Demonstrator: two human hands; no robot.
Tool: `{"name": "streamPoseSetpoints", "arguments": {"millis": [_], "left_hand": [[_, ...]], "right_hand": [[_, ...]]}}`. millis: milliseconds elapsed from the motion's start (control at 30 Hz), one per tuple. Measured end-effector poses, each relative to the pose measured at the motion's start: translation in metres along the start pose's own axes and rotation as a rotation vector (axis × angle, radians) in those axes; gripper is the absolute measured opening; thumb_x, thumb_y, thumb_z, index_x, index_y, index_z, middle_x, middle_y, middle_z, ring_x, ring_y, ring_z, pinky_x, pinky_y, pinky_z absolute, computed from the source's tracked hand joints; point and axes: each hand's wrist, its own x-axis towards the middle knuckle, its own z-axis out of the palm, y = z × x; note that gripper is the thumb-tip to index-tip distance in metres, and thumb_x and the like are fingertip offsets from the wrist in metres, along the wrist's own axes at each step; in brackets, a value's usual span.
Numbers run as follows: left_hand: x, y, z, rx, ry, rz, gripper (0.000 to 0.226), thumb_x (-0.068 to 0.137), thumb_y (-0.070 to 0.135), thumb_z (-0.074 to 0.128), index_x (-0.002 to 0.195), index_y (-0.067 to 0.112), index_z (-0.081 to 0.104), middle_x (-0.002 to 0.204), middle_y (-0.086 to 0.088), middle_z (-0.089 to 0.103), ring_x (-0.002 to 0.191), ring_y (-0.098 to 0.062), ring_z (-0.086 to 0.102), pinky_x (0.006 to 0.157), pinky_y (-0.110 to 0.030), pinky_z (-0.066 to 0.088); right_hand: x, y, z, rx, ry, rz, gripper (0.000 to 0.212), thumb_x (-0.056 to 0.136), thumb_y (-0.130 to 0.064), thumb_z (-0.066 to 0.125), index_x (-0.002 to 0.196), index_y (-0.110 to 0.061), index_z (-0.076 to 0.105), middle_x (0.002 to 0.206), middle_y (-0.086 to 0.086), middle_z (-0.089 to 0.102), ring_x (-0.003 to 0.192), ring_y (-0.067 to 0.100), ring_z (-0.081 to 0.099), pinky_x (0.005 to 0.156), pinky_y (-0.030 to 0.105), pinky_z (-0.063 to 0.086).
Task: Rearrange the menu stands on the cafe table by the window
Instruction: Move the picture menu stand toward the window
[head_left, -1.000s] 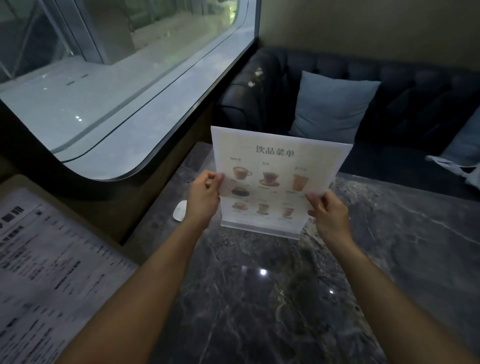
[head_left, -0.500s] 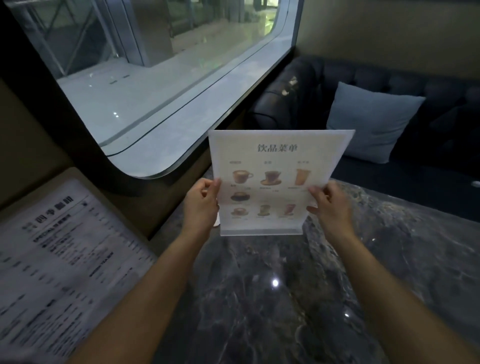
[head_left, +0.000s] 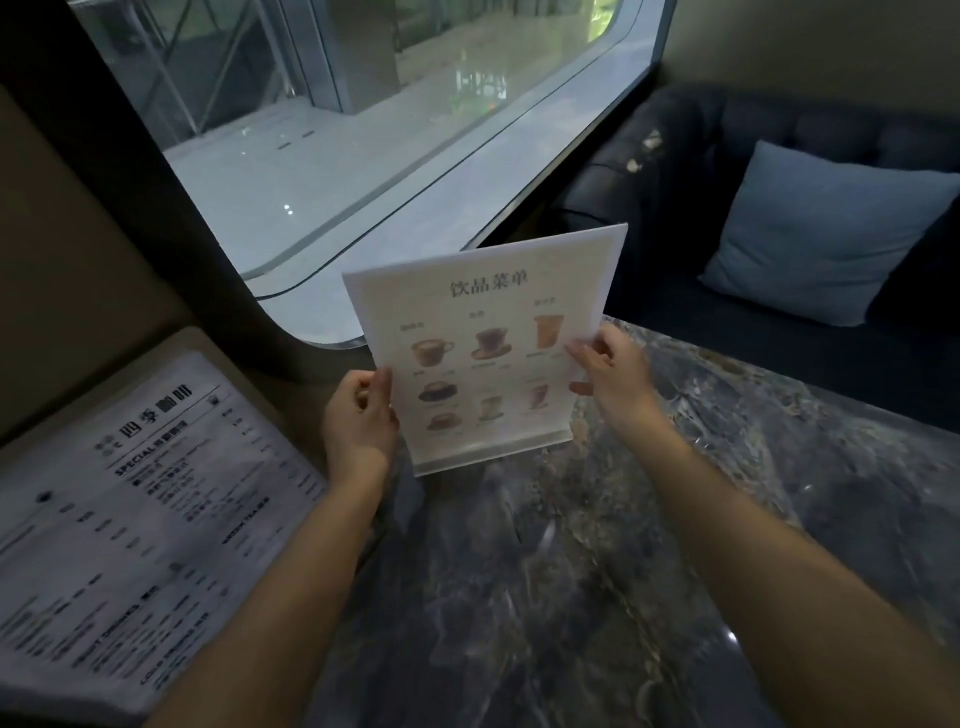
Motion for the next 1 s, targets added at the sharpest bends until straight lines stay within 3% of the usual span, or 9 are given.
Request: {"name": "streamPoseSetpoints", "arguments": {"millis": [100,333,500,667,767,867,1000], "left_hand": [[0.001,-0.003,0.002,-0.01,0.002,0.012,0.026,0.087,0.043,0.054,0.066,0.028,0.054,0.07,0.0,0.065,0.07,-0.021,0.065,0.07,-0.042,0.056],[-0.006,-0.026,0.005,0.088,-0.128,0.103,0.015,0.089,0.023,0.056,0.077,0.032,0.053,0.08,0.008,0.062,0.075,-0.01,0.06,0.057,-0.022,0.043],[-0.012,-0.045,0.011,0.084,-0.135,0.073,0.007,0.091,0.019,0.053,0.085,0.018,0.056,0.08,0.004,0.062,0.076,-0.011,0.059,0.064,-0.025,0.047],[-0.015,-0.052,0.02,0.045,-0.053,0.015,0.021,0.091,0.02,0.051,0.074,0.031,0.053,0.081,0.012,0.06,0.081,-0.011,0.058,0.068,-0.028,0.048],[-0.022,-0.053,0.024,0.0,0.022,0.029,0.029,0.093,0.017,0.05,0.07,0.034,0.052,0.079,0.011,0.061,0.076,0.0,0.058,0.068,-0.025,0.048],[-0.022,-0.054,0.023,-0.047,0.097,-0.004,0.03,0.094,0.015,0.048,0.072,0.035,0.053,0.08,0.013,0.06,0.071,0.009,0.057,0.067,-0.021,0.046],[-0.02,-0.055,0.016,-0.021,0.166,-0.051,0.024,0.093,0.021,0.048,0.075,0.036,0.053,0.086,0.015,0.06,0.085,-0.004,0.058,0.076,-0.035,0.051]], "right_hand": [[0.003,0.004,0.001,-0.019,0.02,-0.017,0.018,0.086,-0.028,0.056,0.071,-0.022,0.05,0.074,-0.004,0.055,0.079,0.021,0.06,0.069,0.047,0.055],[0.002,0.024,0.001,0.022,0.058,0.035,0.017,0.088,-0.03,0.054,0.093,-0.014,0.055,0.093,0.008,0.064,0.084,0.022,0.064,0.075,0.047,0.056],[0.003,0.043,0.005,-0.006,0.004,0.083,0.016,0.09,-0.031,0.051,0.096,-0.016,0.056,0.098,0.009,0.064,0.087,0.025,0.062,0.075,0.042,0.053],[0.008,0.057,0.011,-0.018,-0.014,0.079,0.013,0.09,-0.03,0.051,0.091,-0.019,0.058,0.087,0.004,0.062,0.073,0.019,0.058,0.06,0.031,0.047],[0.014,0.058,0.017,-0.01,-0.01,0.074,0.013,0.089,-0.031,0.052,0.089,-0.021,0.059,0.083,-0.001,0.062,0.077,0.02,0.06,0.064,0.037,0.051],[0.021,0.054,0.026,0.043,-0.057,0.036,0.011,0.09,-0.025,0.053,0.082,-0.02,0.059,0.076,-0.002,0.061,0.067,0.009,0.06,0.056,0.026,0.049],[0.033,0.046,0.046,0.074,-0.079,0.011,0.019,0.089,-0.018,0.054,0.071,-0.023,0.055,0.064,-0.005,0.052,0.052,-0.002,0.055,0.048,0.018,0.046]]}}
